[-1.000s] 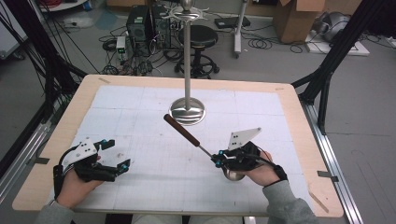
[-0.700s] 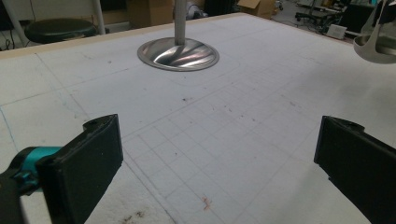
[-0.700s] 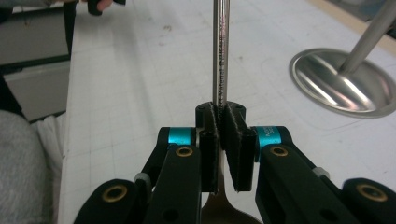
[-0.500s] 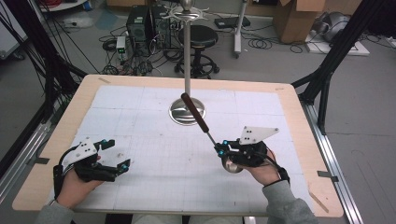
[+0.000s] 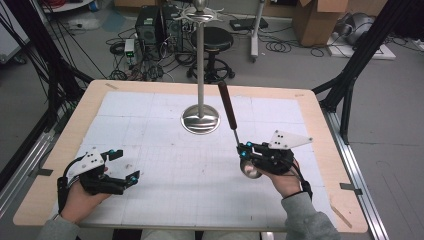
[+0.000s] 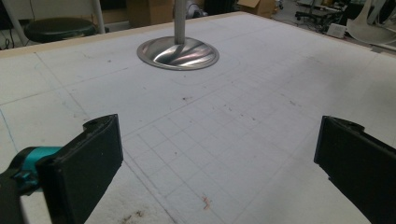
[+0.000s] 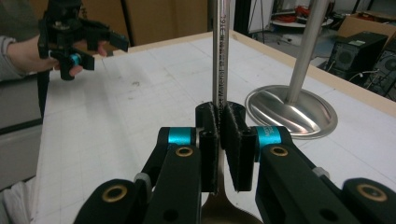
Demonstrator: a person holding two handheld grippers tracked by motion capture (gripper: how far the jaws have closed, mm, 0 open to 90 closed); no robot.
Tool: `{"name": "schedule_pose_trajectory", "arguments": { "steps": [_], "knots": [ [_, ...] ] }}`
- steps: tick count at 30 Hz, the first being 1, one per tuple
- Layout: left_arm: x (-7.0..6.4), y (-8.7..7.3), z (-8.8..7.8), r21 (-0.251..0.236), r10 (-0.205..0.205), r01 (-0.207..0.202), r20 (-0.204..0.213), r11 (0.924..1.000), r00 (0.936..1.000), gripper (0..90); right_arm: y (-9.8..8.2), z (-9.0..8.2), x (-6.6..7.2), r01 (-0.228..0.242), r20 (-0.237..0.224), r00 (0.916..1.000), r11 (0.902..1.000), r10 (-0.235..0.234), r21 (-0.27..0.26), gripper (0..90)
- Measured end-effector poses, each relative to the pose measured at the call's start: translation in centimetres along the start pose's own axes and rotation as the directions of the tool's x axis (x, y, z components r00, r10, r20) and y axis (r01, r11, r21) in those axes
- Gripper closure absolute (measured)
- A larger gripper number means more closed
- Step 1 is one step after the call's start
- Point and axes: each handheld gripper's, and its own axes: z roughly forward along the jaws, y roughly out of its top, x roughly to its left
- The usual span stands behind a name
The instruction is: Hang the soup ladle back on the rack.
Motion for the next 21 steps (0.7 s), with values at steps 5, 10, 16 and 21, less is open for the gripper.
{"name": "schedule_pose_trajectory", "arguments": {
  "steps": [5, 10, 16, 21],
  "knots": [
    [0.0, 0.0, 0.0, 0.002, -0.001, 0.001, 0.000, 1.0000, 1.0000, 1.7, -0.1, -0.2, -0.3, -0.014, 0.038, 0.9992, 0.9992, 0.016, -0.039, 84.6],
    [0.0, 0.0, 0.0, 0.003, 0.001, -0.001, 0.001, 1.0000, 1.0000, 1.7, -0.1, -0.1, -0.7, -0.032, 0.073, 0.9966, 0.9975, 0.037, -0.063, 84.6],
    [-0.1, 0.0, 0.0, 0.000, -0.001, 0.001, 0.003, 1.0000, 1.0000, 1.7, -0.1, 0.0, -1.4, -0.058, 0.106, 0.9921, 0.9934, 0.069, -0.099, 84.6],
    [-0.1, 0.0, 0.0, 0.000, -0.001, 0.001, 0.004, 1.0000, 1.0000, 1.7, 0.4, 0.4, -2.0, -0.073, 0.118, 0.9891, 0.9899, 0.088, -0.121, 84.6]
  ]
}}
